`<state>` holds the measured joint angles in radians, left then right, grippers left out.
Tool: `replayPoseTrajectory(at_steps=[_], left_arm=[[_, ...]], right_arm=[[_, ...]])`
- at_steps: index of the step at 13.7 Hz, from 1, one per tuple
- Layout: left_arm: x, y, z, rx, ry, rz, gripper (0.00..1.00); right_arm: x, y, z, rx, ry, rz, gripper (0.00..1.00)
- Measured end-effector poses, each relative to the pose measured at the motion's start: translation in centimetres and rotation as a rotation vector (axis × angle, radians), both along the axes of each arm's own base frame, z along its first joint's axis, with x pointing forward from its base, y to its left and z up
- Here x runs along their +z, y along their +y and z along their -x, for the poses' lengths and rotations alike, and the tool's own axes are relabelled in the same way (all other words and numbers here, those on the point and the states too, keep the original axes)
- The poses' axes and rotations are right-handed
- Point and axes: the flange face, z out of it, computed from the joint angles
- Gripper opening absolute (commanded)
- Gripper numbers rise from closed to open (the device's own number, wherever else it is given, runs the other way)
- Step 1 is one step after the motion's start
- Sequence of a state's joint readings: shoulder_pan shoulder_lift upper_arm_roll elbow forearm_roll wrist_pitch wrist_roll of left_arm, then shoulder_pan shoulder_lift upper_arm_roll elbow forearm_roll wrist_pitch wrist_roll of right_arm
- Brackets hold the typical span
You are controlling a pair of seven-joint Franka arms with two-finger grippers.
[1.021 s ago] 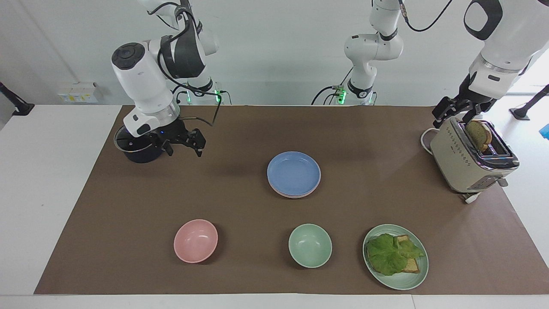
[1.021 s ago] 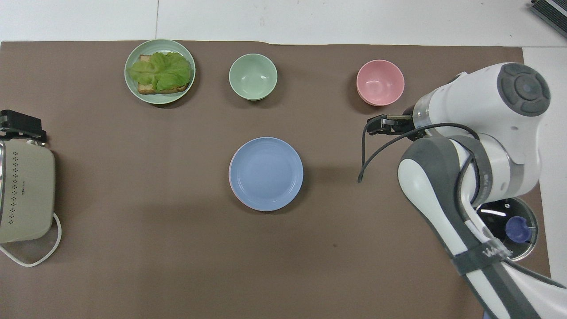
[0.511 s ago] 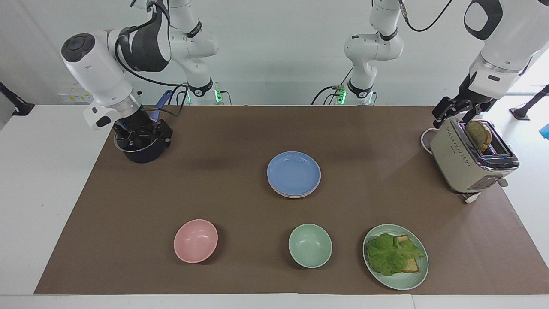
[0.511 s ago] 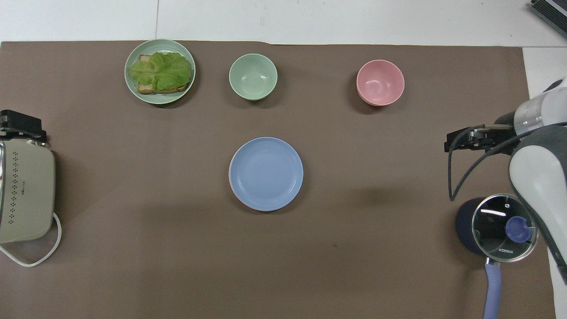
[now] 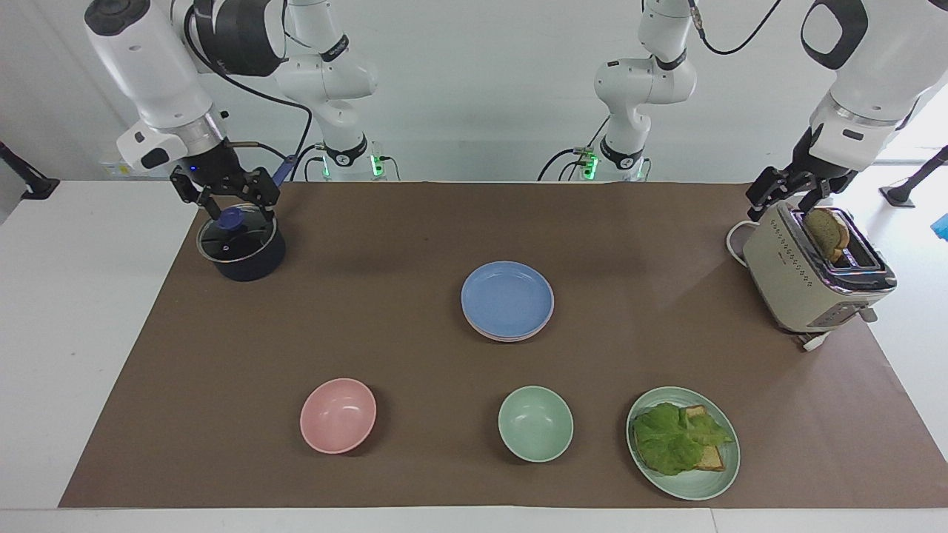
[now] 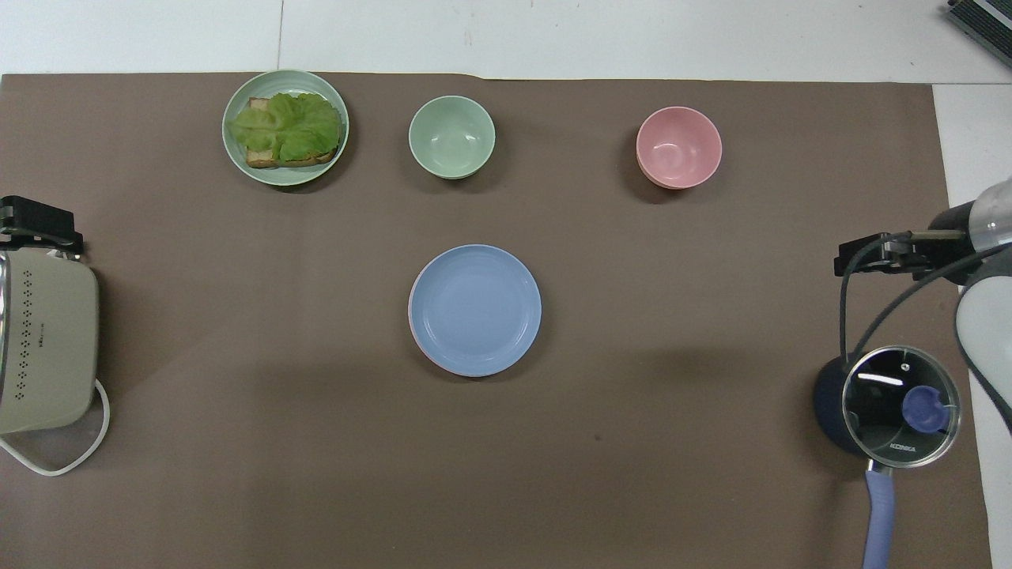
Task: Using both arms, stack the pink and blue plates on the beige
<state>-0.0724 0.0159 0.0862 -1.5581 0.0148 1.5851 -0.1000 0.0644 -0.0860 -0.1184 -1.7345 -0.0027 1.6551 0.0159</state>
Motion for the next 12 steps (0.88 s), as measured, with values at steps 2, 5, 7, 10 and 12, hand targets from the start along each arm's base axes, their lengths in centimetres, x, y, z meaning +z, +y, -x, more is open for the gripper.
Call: replayPoseTrajectory(at_steps=[2, 5, 7, 10, 12], left_arm=[[0.0, 0.0, 0.0, 0.0, 0.0, 0.0, 1.0], [0.0, 0.0, 0.0, 0.0, 0.0, 0.0, 1.0], [0.0, 0.0, 0.0, 0.0, 0.0, 0.0, 1.0], [0.0, 0.0, 0.0, 0.0, 0.0, 0.0, 1.0], [0.0, 0.0, 0.0, 0.0, 0.0, 0.0, 1.0]], right_arm=[[2.7, 0.0, 0.7, -0.001, -0.002, 0.003, 1.0], [3.6, 0.0, 1.1, -0.002, 0.015, 0.003, 1.0], [3.6, 0.1, 1.2, 0.001, 0.019, 0.003, 1.0], [3.8, 0.5, 1.2, 0.008, 0.012, 0.003, 1.0], [4.0, 1.0, 1.1, 0.018, 0.001, 0.004, 1.0]])
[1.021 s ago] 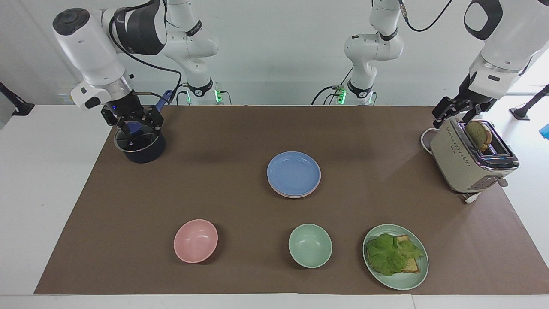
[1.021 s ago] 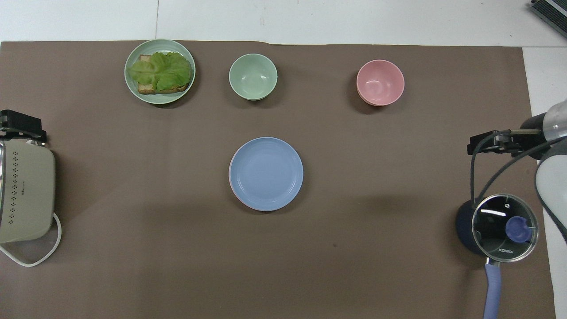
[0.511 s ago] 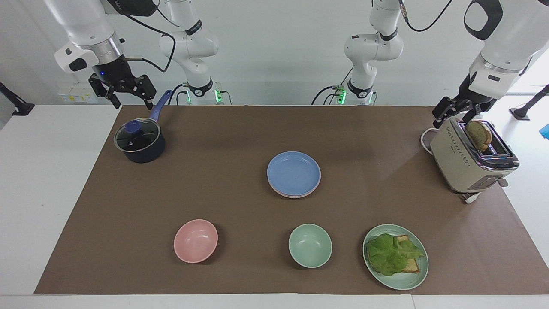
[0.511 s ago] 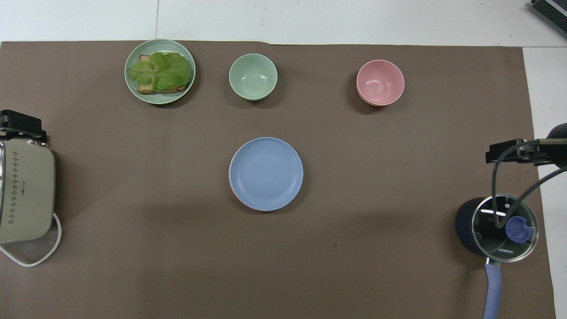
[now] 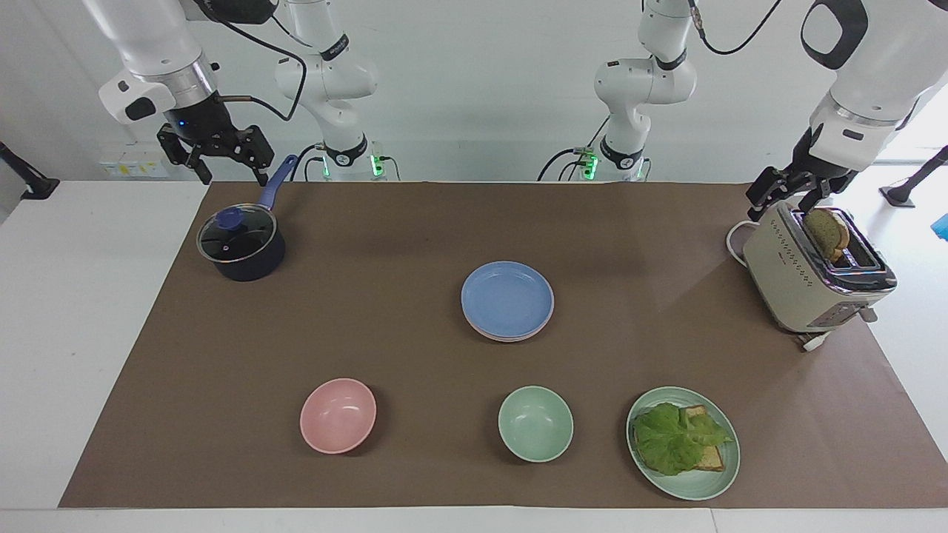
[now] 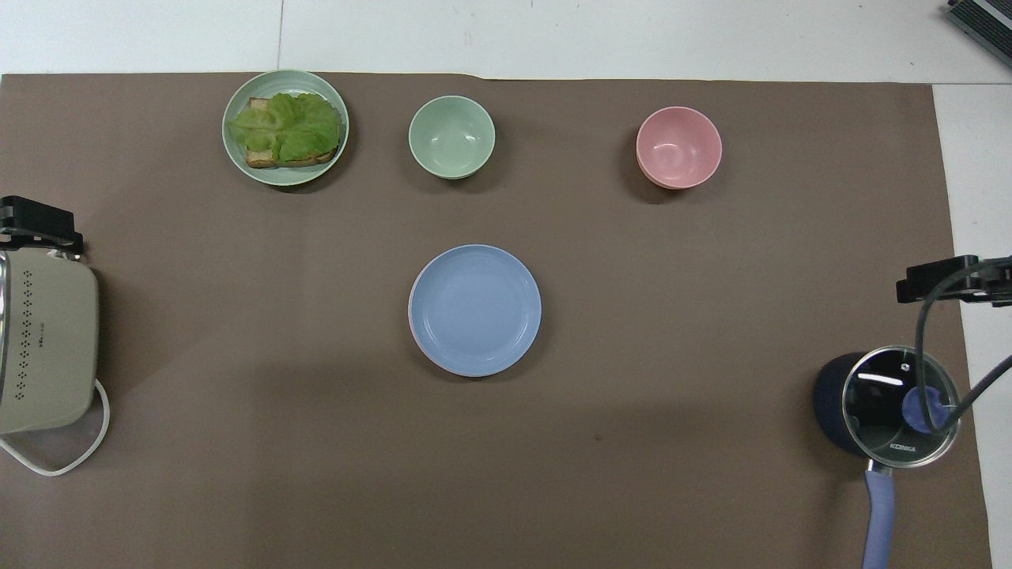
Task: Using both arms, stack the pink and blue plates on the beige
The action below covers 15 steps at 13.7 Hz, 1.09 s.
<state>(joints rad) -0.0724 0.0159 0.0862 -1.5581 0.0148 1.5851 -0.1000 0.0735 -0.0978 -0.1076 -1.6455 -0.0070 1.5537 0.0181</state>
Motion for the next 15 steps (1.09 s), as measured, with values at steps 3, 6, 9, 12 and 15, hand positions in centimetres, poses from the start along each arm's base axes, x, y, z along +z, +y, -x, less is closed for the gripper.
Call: replayPoseTrajectory(at_steps=[3, 6, 9, 12, 15], left_arm=[[0.0, 0.0, 0.0, 0.0, 0.0, 0.0, 1.0], [0.0, 0.01, 0.0, 0.0, 0.0, 0.0, 1.0], [0.0, 0.01, 0.0, 0.0, 0.0, 0.0, 1.0], [0.0, 0.01, 0.0, 0.0, 0.0, 0.0, 1.0], [0.0, 0.01, 0.0, 0.0, 0.0, 0.0, 1.0]], right_arm=[[0.14, 0.09, -0.19, 0.002, -0.017, 0.001, 1.0], [-0.1, 0.09, -0.24, 0.001, -0.008, 0.001, 1.0], [-0.69, 0.01, -0.41, -0.007, 0.011, 0.001, 1.0], [-0.69, -0.17, -0.45, -0.024, 0.009, 0.001, 1.0], [-0.67, -0.19, -0.46, -0.024, 0.008, 0.001, 1.0]])
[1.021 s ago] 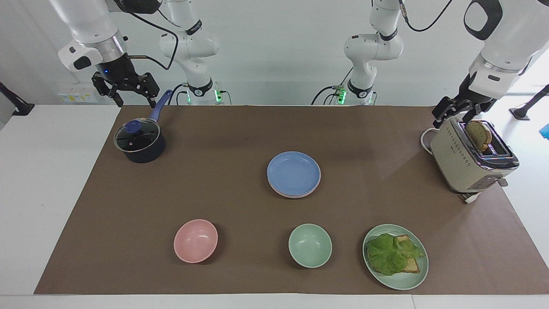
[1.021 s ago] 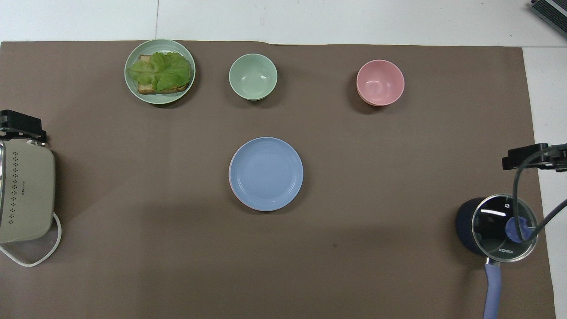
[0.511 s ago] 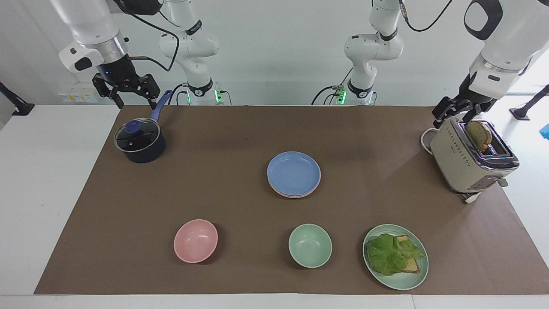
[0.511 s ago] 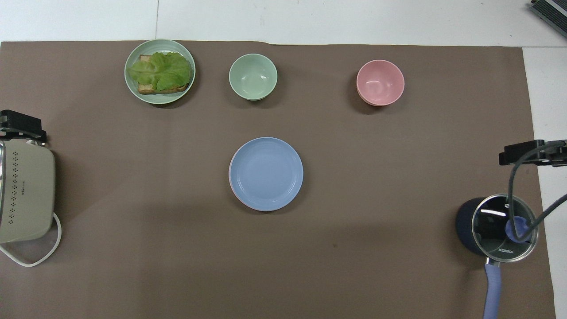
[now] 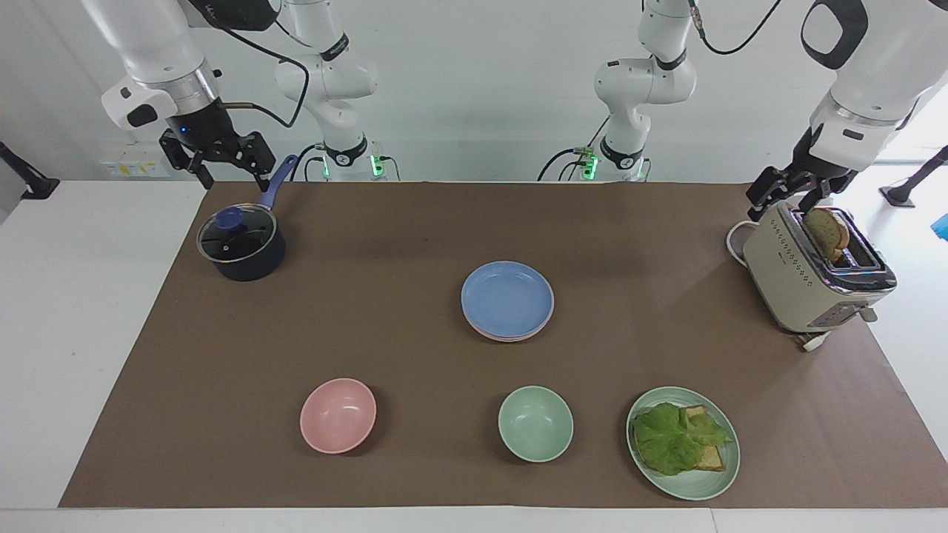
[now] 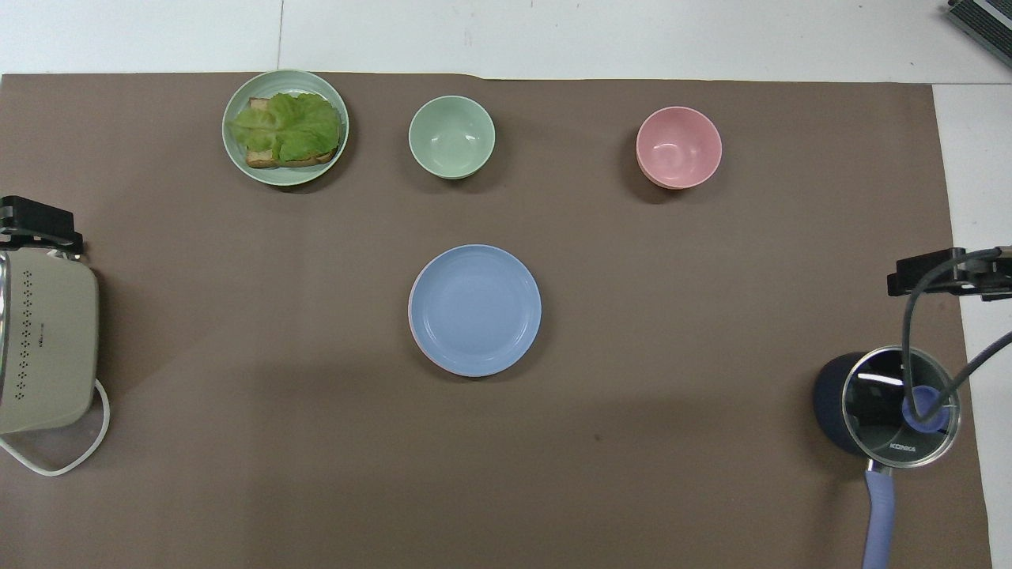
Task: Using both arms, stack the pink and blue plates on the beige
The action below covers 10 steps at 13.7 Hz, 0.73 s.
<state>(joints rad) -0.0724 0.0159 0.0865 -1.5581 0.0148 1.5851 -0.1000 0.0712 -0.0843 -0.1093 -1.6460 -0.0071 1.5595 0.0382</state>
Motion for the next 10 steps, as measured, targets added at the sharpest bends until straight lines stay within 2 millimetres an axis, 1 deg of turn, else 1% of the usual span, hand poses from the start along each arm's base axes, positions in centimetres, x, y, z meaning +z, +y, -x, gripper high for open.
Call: replayPoseTrajectory(at_steps=[10], left_arm=[[0.0, 0.0, 0.0, 0.0, 0.0, 0.0, 1.0]], right_arm=[[-0.02, 0.02, 0.0, 0.018, 0.0, 0.0, 1.0]])
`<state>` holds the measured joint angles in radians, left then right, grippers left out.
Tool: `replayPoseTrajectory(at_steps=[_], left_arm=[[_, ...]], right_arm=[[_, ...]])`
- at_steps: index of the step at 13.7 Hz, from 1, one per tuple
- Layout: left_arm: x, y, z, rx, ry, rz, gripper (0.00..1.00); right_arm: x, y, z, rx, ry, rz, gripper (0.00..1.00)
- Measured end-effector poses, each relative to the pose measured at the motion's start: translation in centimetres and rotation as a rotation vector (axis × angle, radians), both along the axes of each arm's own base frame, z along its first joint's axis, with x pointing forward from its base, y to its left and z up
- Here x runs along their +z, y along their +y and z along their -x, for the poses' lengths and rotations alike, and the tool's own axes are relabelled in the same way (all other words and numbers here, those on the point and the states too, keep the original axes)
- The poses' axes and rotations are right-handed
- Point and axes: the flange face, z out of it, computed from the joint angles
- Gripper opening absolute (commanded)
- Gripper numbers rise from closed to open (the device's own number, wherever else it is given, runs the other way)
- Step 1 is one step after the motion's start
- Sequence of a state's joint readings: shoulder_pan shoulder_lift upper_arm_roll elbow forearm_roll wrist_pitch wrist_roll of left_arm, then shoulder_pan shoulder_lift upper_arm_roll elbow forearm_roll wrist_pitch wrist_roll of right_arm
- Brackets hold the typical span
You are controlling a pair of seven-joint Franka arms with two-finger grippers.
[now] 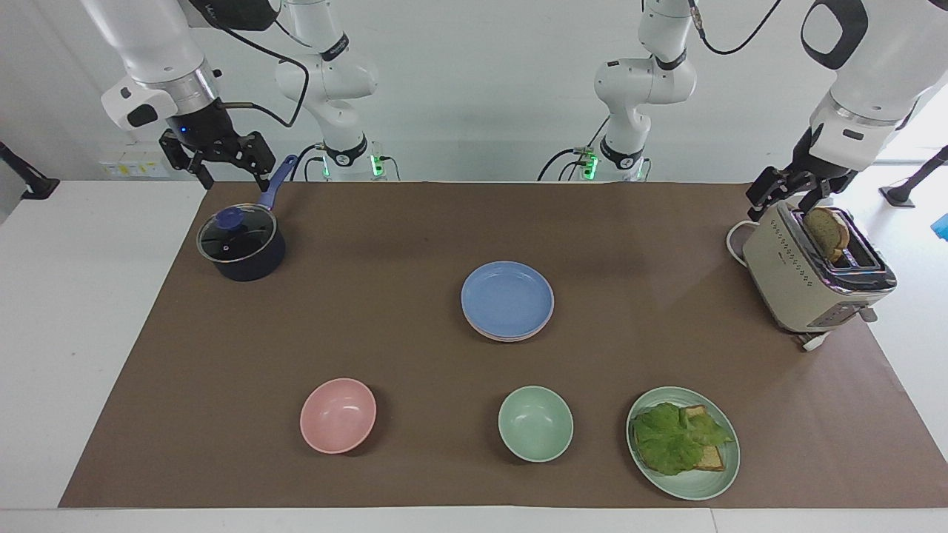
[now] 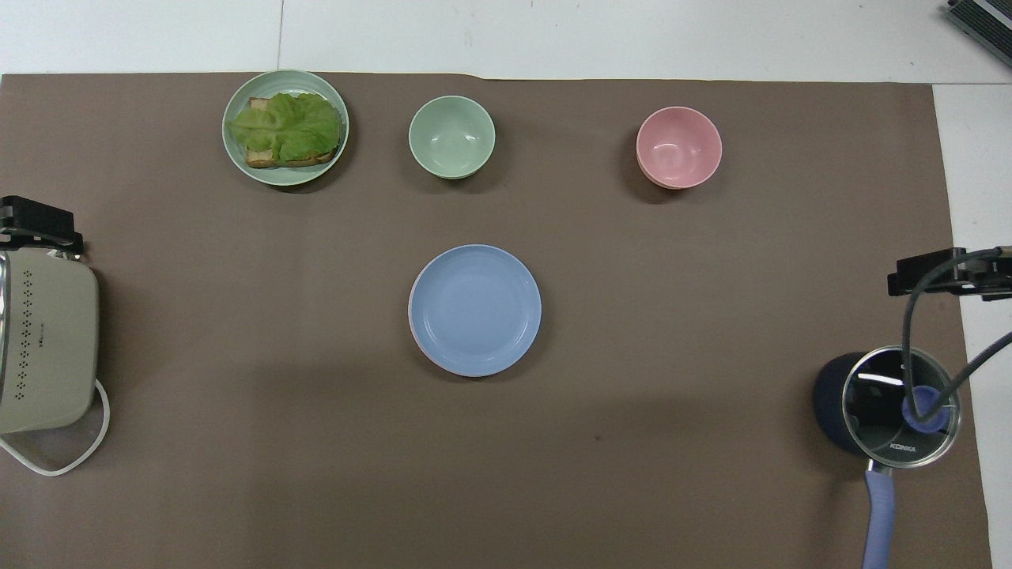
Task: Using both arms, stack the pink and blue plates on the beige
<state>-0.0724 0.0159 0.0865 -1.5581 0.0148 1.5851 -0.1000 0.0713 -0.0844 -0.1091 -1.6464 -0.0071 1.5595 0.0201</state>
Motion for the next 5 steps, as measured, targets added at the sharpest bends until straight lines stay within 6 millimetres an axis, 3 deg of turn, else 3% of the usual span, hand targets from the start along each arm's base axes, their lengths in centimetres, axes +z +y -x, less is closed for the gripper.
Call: replayPoseTrajectory(at_steps=[5], left_arm=[[0.0, 0.0, 0.0, 0.0, 0.0, 0.0, 1.0]], right_arm=[[-0.14, 0.0, -0.03, 0.005, 0.0, 0.0, 1.0]])
